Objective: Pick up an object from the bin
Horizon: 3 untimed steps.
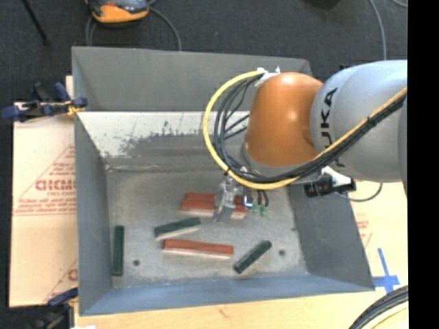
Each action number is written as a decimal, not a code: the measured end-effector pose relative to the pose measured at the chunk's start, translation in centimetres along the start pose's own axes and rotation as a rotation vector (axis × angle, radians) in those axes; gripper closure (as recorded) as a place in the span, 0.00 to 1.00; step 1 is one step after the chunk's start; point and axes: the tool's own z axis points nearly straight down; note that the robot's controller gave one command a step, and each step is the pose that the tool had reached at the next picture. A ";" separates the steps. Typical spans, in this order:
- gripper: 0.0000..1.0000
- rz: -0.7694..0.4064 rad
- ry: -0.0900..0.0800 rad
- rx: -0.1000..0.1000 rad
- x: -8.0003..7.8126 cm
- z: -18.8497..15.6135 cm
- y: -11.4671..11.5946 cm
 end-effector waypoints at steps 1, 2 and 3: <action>0.00 -0.014 -0.003 0.000 -0.7 5.5 3.6; 0.00 -0.014 -0.004 0.000 -0.7 5.5 3.6; 0.00 -0.035 -0.010 -0.002 -1.5 10.7 4.2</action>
Offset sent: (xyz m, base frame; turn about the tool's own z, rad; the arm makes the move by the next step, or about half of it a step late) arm 0.0000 0.0000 0.0000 0.0000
